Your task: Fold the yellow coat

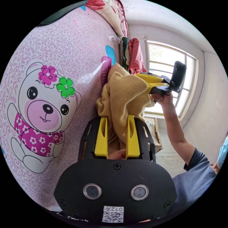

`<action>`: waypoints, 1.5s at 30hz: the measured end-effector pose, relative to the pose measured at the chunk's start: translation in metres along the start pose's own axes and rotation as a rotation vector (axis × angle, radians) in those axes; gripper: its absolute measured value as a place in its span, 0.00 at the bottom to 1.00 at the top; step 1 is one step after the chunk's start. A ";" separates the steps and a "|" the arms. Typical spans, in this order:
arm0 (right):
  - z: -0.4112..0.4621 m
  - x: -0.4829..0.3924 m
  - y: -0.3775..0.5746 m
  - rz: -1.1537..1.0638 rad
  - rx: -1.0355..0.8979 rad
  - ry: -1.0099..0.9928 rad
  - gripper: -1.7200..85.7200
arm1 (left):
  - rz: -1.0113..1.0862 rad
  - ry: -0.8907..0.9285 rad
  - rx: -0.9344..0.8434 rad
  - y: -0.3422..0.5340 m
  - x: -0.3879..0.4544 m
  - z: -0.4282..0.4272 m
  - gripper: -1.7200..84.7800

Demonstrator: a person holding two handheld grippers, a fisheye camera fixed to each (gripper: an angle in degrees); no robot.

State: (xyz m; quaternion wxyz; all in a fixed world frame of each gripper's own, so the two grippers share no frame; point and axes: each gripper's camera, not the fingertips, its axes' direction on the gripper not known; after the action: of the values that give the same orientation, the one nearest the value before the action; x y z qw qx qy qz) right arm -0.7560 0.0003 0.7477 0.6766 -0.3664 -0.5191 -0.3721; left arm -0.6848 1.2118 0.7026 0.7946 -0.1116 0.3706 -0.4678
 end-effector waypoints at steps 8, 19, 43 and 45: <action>-0.035 0.066 0.438 0.574 0.946 -0.181 0.26 | -0.001 -0.012 -0.024 -0.031 0.000 0.006 0.22; 0.201 0.183 0.688 0.844 1.349 -0.645 0.37 | 0.040 0.060 -0.014 -0.070 0.001 0.015 0.23; 0.216 0.233 0.700 0.612 1.284 -0.482 0.27 | 0.275 0.333 -0.015 -0.192 0.055 -0.004 0.08; 0.200 0.232 0.696 0.594 1.298 -0.465 0.27 | 0.300 0.331 -0.013 -0.205 0.074 -0.009 0.08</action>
State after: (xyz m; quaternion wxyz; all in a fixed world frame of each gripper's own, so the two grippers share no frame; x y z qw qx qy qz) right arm -0.1838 0.4644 0.9361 0.7015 -0.0876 -0.6431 0.2942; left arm -0.8054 1.0418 0.7678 0.7829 0.0183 0.5115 -0.3538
